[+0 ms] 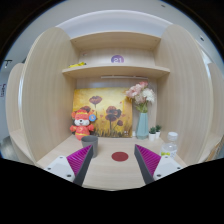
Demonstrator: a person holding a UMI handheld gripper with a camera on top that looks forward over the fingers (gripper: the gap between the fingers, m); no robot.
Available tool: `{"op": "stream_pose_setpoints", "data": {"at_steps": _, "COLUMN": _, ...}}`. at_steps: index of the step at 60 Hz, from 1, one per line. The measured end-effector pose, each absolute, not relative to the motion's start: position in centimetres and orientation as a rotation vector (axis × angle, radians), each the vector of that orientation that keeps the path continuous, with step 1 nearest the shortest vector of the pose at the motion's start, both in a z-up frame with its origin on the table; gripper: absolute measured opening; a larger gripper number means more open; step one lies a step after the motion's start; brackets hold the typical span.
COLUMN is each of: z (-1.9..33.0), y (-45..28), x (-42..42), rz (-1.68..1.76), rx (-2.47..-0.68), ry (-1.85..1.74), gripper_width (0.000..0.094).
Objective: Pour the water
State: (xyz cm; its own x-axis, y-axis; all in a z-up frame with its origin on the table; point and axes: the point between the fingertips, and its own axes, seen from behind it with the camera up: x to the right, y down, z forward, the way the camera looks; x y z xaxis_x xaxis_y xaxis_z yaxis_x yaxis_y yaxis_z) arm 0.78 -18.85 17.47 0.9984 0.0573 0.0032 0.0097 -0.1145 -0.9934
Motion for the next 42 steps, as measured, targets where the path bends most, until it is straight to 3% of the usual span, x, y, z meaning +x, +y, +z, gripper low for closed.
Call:
{"op": "stream_pose_setpoints", "data": {"at_steps": 6, "z": 16.3, "y": -18.7, "x": 3.4, "rz": -0.031, "rx": -1.67, "ry": -0.041, "gripper_width": 0.0863}}
{"op": "stream_pose_setpoints", "data": {"at_steps": 11, "z": 12.2, "y": -19.6, "x": 7.6, "rz": -0.122, "rx": -1.683, "ry": 0.013, "gripper_width": 0.0861}}
{"op": "stream_pose_setpoints", "data": {"at_steps": 20, "z": 8.6, "y": -20.0, "x": 13.1, "rz": -0.141, "rx": -1.72, "ry": 0.13, "gripper_width": 0.086}}
{"op": "stream_pose_setpoints", "data": {"at_steps": 33, "z": 6.8, "y": -17.5, "x": 19.6, "rz": -0.161, "rx": -1.73, "ry": 0.227, "gripper_width": 0.0845}}
{"op": "stream_pose_setpoints", "data": {"at_steps": 42, "z": 7.4, "y": -14.5, "x": 21.5, "rz": -0.156, "rx": -1.723, "ry": 0.182, "gripper_width": 0.0843}}
